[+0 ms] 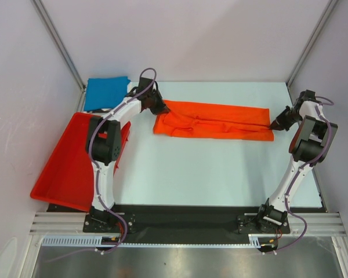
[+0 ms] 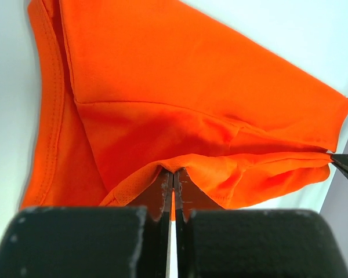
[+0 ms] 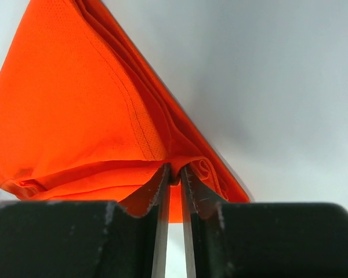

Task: Fold and stack the t-shirts
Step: Fold the tshirt

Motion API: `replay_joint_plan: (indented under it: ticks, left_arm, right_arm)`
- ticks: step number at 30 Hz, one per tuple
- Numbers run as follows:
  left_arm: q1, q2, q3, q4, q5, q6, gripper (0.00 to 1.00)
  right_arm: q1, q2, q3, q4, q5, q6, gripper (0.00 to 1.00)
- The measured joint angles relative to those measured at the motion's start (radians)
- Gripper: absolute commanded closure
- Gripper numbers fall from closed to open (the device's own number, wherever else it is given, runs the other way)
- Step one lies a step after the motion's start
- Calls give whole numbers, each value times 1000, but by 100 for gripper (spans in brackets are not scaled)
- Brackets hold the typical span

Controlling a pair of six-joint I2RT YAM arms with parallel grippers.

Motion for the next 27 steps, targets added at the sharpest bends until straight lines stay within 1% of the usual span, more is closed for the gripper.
replay_joint_plan:
  ticks: [2,3,4,5,6,7,9,10,12,13,15,17,18,19,23,25,27]
  left_arm:
    - [0,15,16,-7,0,0,99]
    - [1,21,23,-8,-1,1,98]
    - [1,27,31,-14,-2,2,95]
    - [1,35,43,-21,-3,3,91]
    - [1,44,59,-32,-4,7,84]
    - [2,53,78,-44,-9,14,70]
    - [2,66,116,-74,-24,36,56]
    - [2,68,134,-93,-34,46,44]
    - [2,66,165,-130,-63,83,35]
    - [2,61,173,-142,-75,101,34]
    - [2,29,167,-166,-101,138,31]
    - [2,-49,90,-171,-121,171,30]
    - [0,-89,54,-179,-125,182,31]
    - [-2,-144,-1,-169,-132,202,32]
    - [-18,-332,-191,-154,-156,257,36]
    - [-27,-389,-286,-126,-158,274,35]
    - [-31,-413,-363,-118,-156,280,36]
  right_arm:
    - [0,6,8,-2,-3,4,75]
    - [0,9,12,-2,-4,5,72]
    - [0,11,16,-2,-4,8,67]
    - [0,13,21,-3,-4,11,65]
    - [-1,13,26,-5,-4,14,63]
    - [-1,13,31,-7,-4,16,59]
    - [-6,13,50,-15,-4,19,55]
    - [-10,13,66,-22,-4,19,49]
    - [-23,13,105,-48,2,13,45]
    - [-30,11,123,-60,8,6,41]
    - [-39,-9,132,-81,24,-10,39]
    - [-49,-59,97,-88,33,-21,35]
    - [-53,-94,61,-85,34,-20,29]
    - [-55,-130,16,-65,32,-18,27]
    - [-48,-270,-188,4,1,-4,28]
    - [-36,-304,-284,47,-13,2,29]
    - [-27,-317,-359,79,-21,8,30]
